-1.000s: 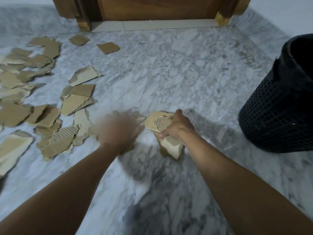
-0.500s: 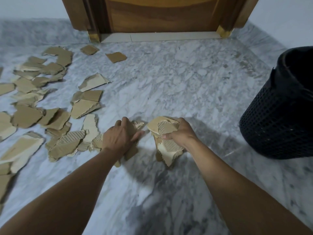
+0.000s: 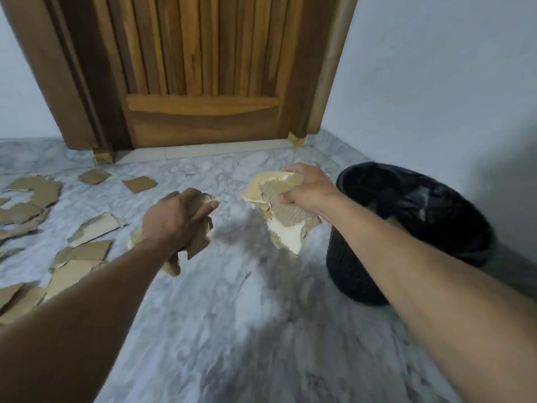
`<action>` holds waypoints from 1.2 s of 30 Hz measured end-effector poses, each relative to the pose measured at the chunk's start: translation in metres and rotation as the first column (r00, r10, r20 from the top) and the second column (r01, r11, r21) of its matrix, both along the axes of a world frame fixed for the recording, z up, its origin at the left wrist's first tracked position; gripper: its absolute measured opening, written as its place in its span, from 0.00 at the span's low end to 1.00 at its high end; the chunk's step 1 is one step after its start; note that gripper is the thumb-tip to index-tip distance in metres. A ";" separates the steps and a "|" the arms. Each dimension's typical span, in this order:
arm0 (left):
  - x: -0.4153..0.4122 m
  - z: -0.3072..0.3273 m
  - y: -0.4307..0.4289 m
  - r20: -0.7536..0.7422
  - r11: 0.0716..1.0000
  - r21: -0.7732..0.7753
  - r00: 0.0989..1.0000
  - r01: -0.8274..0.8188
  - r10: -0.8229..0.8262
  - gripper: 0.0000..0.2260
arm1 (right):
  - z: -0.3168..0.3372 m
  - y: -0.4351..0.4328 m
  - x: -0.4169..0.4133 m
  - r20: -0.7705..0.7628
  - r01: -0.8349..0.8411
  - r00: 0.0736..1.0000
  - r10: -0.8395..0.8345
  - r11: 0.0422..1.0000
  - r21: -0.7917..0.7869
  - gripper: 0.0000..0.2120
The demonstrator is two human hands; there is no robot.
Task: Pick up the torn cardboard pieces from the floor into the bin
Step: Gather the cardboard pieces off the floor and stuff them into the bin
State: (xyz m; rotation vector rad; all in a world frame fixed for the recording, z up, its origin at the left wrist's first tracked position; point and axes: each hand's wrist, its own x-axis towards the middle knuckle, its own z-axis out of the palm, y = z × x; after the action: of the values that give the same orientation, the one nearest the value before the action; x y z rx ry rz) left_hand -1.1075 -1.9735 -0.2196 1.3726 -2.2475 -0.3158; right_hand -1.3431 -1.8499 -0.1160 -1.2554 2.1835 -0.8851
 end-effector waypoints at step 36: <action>-0.281 0.065 0.063 -0.286 0.777 0.597 0.958 0.201 -0.028 0.16 | -0.045 0.156 -0.296 0.328 0.383 0.857 -0.398 0.917 0.113 0.29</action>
State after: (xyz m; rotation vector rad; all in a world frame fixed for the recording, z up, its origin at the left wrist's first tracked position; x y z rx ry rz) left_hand -1.3887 -1.9106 -0.1547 1.3768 -2.0780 -1.3092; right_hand -1.6393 -1.6940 -0.1611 -0.5751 2.1798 -1.1111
